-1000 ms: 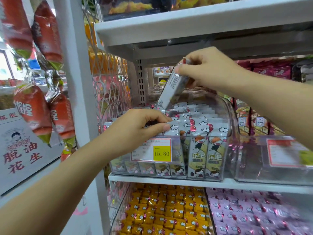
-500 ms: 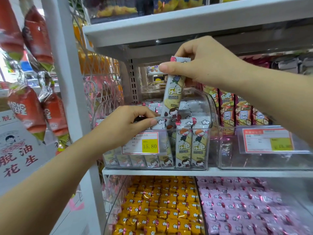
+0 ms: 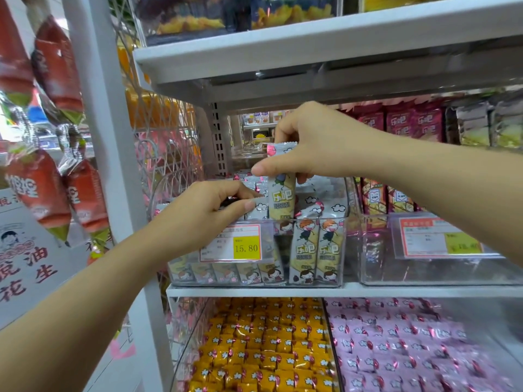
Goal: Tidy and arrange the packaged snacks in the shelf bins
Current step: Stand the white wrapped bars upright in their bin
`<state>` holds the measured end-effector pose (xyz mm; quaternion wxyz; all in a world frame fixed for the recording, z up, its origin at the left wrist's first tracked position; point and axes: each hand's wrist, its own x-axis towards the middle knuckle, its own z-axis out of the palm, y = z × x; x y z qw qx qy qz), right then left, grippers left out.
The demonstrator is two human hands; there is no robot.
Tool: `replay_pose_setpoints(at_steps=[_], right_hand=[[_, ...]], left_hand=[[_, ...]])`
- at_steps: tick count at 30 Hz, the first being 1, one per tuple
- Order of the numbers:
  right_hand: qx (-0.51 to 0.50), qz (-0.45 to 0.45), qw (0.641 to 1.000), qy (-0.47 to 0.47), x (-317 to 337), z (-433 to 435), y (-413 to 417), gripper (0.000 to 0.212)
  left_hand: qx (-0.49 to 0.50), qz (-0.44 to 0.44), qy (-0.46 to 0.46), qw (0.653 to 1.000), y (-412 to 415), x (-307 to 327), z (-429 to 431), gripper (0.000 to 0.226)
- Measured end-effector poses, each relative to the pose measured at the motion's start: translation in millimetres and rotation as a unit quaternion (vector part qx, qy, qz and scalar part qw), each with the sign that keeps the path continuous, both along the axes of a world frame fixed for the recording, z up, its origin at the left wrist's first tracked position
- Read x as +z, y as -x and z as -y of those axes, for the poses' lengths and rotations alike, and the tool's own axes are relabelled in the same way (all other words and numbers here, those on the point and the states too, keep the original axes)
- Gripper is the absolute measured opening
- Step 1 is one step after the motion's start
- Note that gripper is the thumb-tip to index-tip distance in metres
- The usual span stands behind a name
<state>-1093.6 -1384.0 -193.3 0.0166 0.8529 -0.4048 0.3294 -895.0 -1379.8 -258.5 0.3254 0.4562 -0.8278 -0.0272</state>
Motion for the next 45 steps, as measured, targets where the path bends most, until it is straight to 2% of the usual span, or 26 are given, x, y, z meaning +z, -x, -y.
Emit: replay_pose_setpoints(at_steps=[3,6,10,12,16,23,28,35,40,42,45], right_hand=[[0.013,-0.02,1.0,0.017,-6,2,-4,0.059],[0.016,-0.032,0.999,0.029,-10,0,-2,0.052],[0.023,-0.055,0.995,-0.076,-5,-6,13,0.025],[0.029,-0.077,0.993,-0.085,-6,-6,15,0.022],[0.014,-0.117,0.992,-0.039,-14,-2,6,0.027],[0.026,-0.115,0.993,-0.021,-25,-8,10,0.022],[0.0,-0.138,0.99,-0.008,-22,0,6,0.033],[0.013,-0.166,0.984,0.06,-31,-10,10,0.036],[0.009,-0.167,0.986,0.022,-32,0,7,0.035],[0.013,-0.194,0.981,-0.008,-28,-3,12,0.036],[0.0,-0.214,0.977,-0.008,-24,-12,25,0.049]], left_hand=[[0.004,-0.001,0.011,1.0,3,1,1,0.013],[0.006,0.003,0.018,1.0,3,2,2,0.013],[0.006,0.0,0.044,0.999,1,-1,7,0.014],[0.01,0.0,0.063,0.998,1,-3,9,0.013],[0.007,-0.005,0.085,0.996,1,-5,10,0.013],[0.009,-0.002,0.088,0.996,1,-6,8,0.014],[0.037,0.008,0.107,0.994,8,-7,3,0.01],[0.051,0.012,0.106,0.993,9,-5,4,0.012],[0.037,0.024,0.07,0.997,8,1,1,0.007],[0.019,0.018,0.077,0.997,10,6,-4,0.021],[-0.026,0.026,0.072,0.997,21,16,-12,0.032]])
